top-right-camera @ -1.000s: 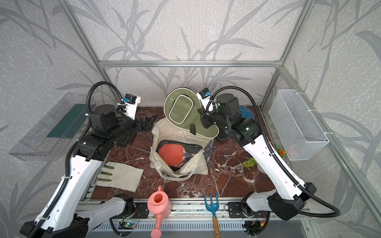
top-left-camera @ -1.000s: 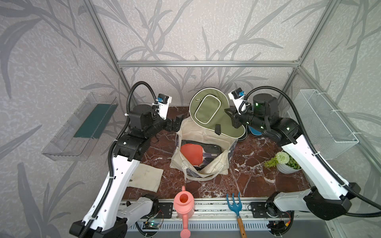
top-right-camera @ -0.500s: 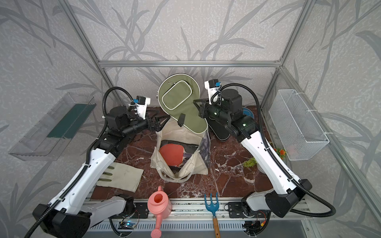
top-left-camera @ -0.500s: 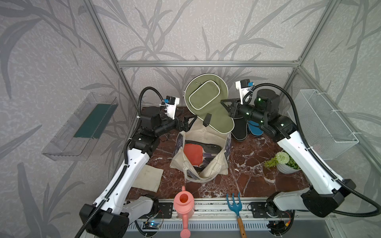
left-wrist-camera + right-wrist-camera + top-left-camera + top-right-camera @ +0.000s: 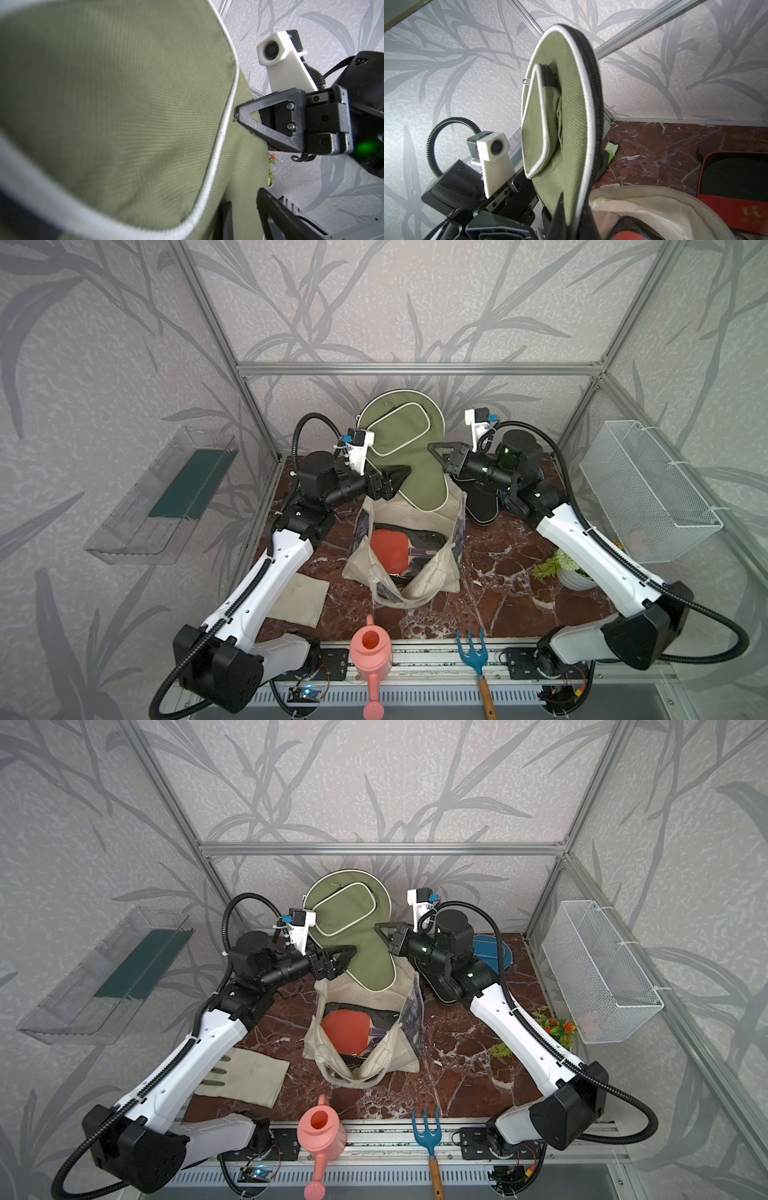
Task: Remove the ping pong set from the canvas bag
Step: Place the ping pong set at the center of the board.
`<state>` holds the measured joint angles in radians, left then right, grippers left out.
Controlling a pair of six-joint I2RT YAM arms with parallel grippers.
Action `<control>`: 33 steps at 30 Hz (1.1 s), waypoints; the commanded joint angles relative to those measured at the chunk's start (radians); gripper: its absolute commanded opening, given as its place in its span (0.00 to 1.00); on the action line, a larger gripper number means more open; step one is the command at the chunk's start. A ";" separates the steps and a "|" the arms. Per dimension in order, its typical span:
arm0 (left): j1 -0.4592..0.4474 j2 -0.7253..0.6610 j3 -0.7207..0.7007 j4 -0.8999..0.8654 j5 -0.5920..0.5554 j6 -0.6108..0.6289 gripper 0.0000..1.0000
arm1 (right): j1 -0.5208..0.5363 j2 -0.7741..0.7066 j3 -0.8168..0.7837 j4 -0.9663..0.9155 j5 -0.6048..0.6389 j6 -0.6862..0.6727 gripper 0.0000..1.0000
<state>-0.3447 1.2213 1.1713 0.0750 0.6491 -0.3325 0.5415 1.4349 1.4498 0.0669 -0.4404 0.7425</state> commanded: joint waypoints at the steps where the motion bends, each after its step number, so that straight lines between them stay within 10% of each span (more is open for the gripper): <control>1: -0.007 0.006 -0.004 0.078 0.012 -0.023 0.79 | 0.007 -0.001 -0.013 0.147 -0.022 0.054 0.00; 7: -0.013 0.010 0.012 0.115 -0.019 -0.037 0.02 | 0.034 -0.004 -0.032 0.117 0.020 0.001 0.00; 12: -0.013 -0.008 0.080 0.008 -0.088 0.051 0.00 | 0.034 -0.026 0.004 -0.055 0.052 -0.141 0.06; 17: -0.008 0.019 0.325 -0.324 -0.219 0.283 0.00 | 0.031 -0.048 0.136 -0.423 0.155 -0.400 0.77; 20: 0.013 0.086 0.513 -0.533 -0.295 0.391 0.00 | 0.032 -0.045 0.197 -0.593 0.177 -0.532 0.99; 33: 0.244 0.366 0.753 -0.807 -0.346 0.443 0.00 | 0.255 0.093 0.317 -0.805 0.189 -0.823 0.99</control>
<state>-0.0963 1.5558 1.9118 -0.6464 0.3374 0.0490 0.7750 1.4769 1.7416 -0.6842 -0.2623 -0.0139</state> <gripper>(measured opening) 0.092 0.991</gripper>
